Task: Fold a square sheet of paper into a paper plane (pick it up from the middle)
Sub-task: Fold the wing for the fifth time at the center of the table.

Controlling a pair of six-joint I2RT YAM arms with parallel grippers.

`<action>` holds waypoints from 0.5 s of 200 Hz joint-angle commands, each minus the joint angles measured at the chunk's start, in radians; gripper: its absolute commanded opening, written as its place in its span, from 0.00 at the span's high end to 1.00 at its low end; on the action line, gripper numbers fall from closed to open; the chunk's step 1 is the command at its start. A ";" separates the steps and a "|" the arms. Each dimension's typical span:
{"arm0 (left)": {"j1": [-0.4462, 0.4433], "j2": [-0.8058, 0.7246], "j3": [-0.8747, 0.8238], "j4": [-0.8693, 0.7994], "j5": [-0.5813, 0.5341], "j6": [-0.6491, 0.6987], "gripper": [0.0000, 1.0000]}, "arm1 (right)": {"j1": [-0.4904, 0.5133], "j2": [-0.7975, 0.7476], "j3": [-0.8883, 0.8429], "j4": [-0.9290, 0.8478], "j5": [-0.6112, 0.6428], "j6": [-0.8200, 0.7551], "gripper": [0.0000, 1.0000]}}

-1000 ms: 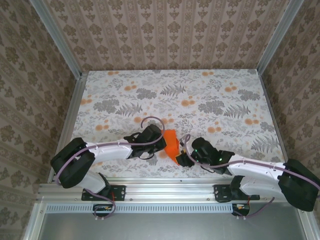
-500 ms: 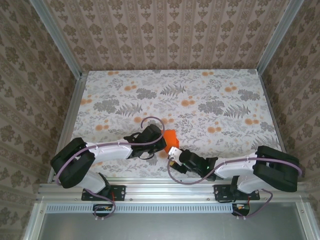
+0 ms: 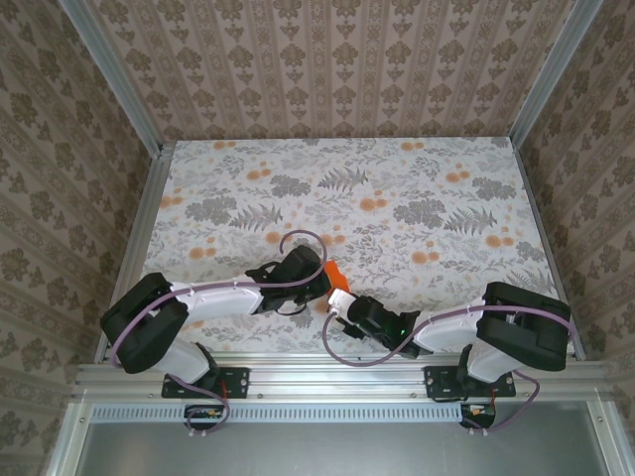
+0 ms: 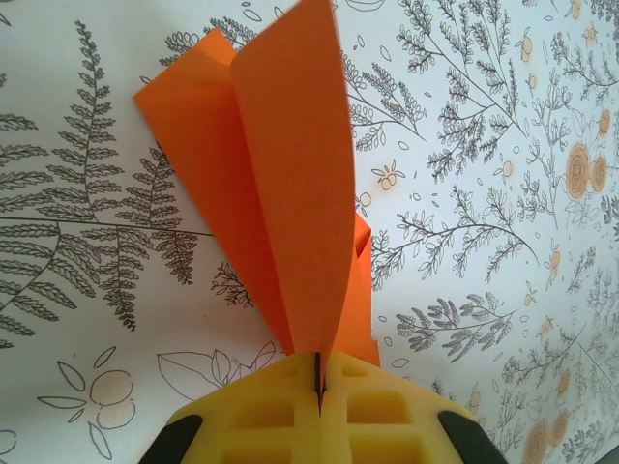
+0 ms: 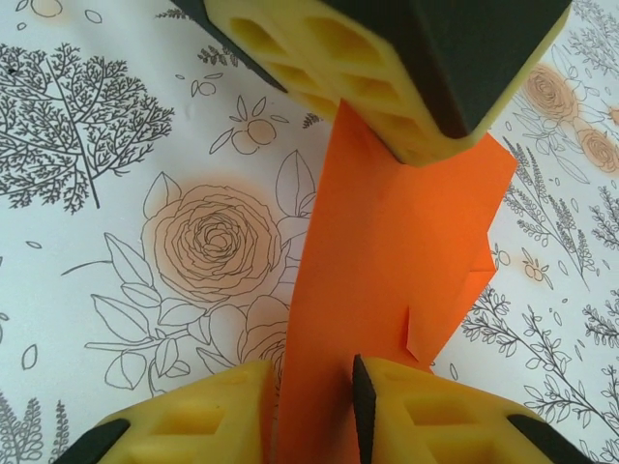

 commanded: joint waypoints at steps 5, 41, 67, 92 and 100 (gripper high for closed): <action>0.006 0.006 0.024 0.001 0.010 -0.020 1.00 | 0.006 -0.002 -0.002 0.032 0.039 0.041 0.70; 0.004 0.007 0.028 -0.004 0.011 -0.019 1.00 | 0.006 -0.018 -0.003 0.031 0.011 0.063 0.65; 0.006 0.008 0.028 -0.003 0.014 -0.019 1.00 | 0.006 -0.033 -0.002 0.030 0.035 0.065 0.65; 0.005 0.009 0.026 -0.004 0.011 -0.021 1.00 | 0.006 -0.051 -0.012 0.041 0.040 0.066 0.67; 0.005 0.010 0.027 -0.004 0.012 -0.020 1.00 | 0.006 -0.054 -0.014 0.038 0.042 0.068 0.67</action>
